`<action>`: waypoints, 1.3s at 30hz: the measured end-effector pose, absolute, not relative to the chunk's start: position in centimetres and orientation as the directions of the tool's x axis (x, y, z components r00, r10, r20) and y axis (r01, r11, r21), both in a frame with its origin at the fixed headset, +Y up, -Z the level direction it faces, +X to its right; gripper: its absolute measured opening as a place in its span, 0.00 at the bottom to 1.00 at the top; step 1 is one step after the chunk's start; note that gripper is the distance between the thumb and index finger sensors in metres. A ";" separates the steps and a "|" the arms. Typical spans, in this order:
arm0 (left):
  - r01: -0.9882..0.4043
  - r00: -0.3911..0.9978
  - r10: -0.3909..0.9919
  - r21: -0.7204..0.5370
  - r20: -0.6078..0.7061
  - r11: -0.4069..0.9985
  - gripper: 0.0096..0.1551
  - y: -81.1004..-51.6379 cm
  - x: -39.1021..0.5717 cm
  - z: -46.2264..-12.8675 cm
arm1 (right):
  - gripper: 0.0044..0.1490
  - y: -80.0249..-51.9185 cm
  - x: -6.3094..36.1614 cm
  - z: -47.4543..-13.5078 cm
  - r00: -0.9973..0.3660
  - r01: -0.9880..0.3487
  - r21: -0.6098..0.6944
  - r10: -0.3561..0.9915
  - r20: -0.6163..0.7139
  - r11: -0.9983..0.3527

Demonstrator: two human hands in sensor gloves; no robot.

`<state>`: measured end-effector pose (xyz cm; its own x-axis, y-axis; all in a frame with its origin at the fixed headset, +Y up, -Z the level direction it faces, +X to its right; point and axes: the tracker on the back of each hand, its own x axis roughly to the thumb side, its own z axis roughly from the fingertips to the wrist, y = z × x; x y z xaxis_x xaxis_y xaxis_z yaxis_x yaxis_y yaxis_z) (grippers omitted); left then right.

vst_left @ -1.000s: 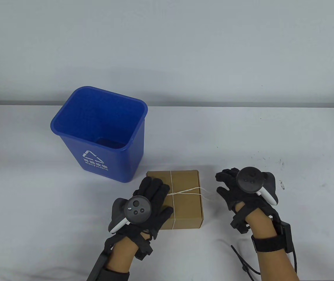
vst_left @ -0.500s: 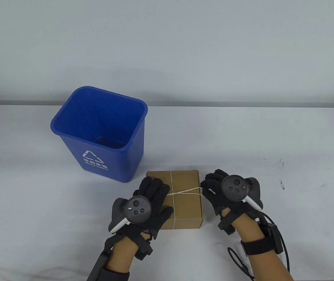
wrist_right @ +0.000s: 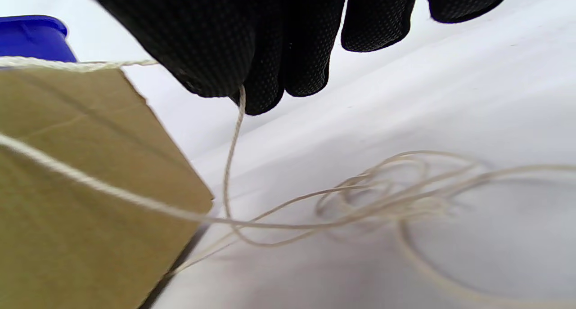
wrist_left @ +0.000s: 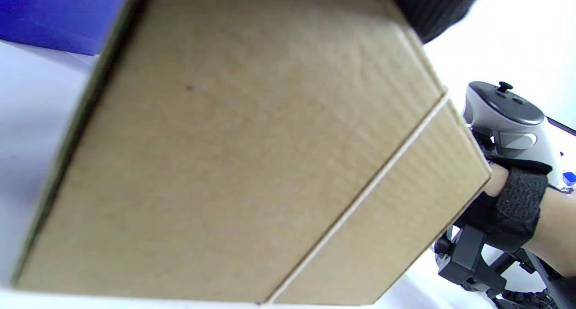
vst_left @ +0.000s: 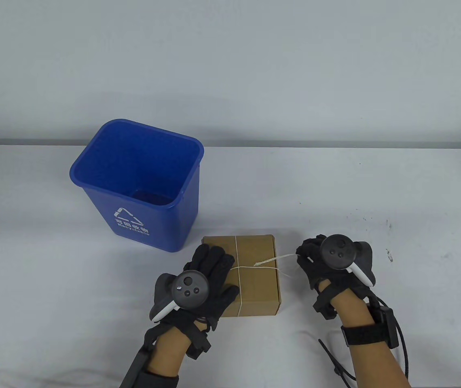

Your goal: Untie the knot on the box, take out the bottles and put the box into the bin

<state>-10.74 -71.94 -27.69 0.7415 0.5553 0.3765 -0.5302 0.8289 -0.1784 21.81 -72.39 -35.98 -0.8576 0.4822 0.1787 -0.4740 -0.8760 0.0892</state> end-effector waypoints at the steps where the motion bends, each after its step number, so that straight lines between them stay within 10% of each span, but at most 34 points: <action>1: -0.530 0.742 0.555 -0.178 0.376 0.829 0.48 -71.9 -10.7 -27.7 | 0.23 -72.5 22.1 -36.1 -0.861 -0.474 0.087 0.482 0.165 -0.876; 21: -0.530 0.741 0.556 -0.182 0.376 0.829 0.48 -71.9 -10.8 -27.7 | 0.33 -71.6 25.6 -36.2 -0.845 -0.533 0.037 0.534 0.027 -0.846; 39: -0.557 0.730 0.583 -0.186 0.356 0.810 0.50 -72.1 -10.7 -27.6 | 0.49 -69.9 12.9 -31.1 -0.679 -0.482 0.176 0.494 0.543 -0.858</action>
<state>-10.70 -72.09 -27.62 0.7298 0.5834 0.3564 -0.5565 0.8097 -0.1860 12.87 -69.89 -31.06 -0.6794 0.4935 0.5430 -0.4824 -0.8580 0.1763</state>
